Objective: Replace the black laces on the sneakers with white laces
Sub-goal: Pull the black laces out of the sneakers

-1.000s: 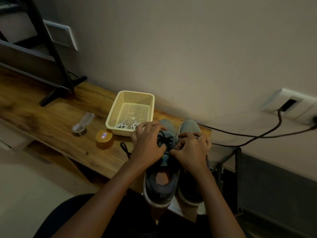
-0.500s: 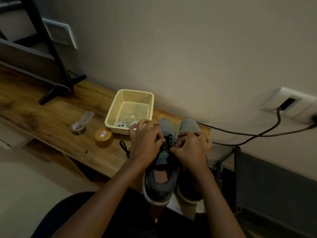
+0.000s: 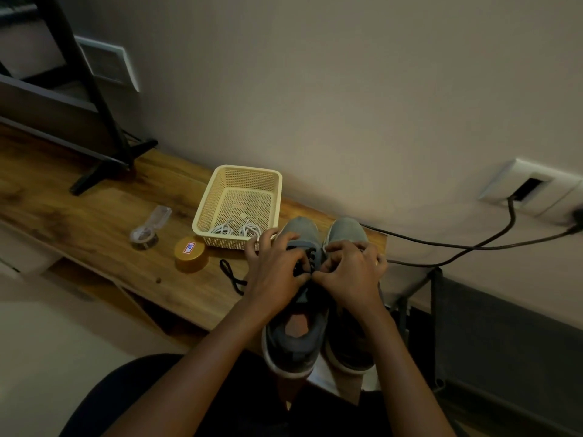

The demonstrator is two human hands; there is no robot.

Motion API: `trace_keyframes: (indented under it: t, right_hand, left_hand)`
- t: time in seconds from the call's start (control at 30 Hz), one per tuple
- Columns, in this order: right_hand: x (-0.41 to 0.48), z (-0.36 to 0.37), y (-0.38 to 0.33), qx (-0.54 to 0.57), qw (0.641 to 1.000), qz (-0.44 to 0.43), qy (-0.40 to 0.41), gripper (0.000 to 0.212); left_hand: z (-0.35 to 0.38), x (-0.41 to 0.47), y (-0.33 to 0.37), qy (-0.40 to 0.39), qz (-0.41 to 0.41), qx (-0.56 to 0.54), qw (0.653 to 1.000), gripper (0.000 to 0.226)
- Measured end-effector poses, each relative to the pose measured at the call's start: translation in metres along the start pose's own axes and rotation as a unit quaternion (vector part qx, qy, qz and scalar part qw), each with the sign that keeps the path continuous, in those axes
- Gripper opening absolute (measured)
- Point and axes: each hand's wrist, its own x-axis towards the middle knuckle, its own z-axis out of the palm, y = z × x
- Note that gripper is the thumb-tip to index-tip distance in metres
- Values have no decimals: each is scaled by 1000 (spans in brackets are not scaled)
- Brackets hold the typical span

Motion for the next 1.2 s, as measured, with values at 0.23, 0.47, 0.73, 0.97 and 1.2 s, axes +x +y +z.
trace_keyframes:
  t: [0.23,0.47,0.73,0.97,1.2]
  right_hand:
    - [-1,1,0,-37,999,-13,0,16]
    - [-2,1,-3,-50,999,-17,5,23]
    - [-2,3,0,-55,998,18,9,24]
    - [0,5,1,-67,997,43,0,25]
    - [-3,-3,-1,-50,998,30,-22,23]
  left_hand:
    - [-1,3,-2,37,-60,-102,992,9]
    - [1,4,2,24,-134,-217,967,30]
    - [-8,11,1,-78,-139,-222,962,28]
    - [-11,20,-10,-62,-227,-463,854,24]
    - [-15,19,-17,-21,-169,-414,895,19]
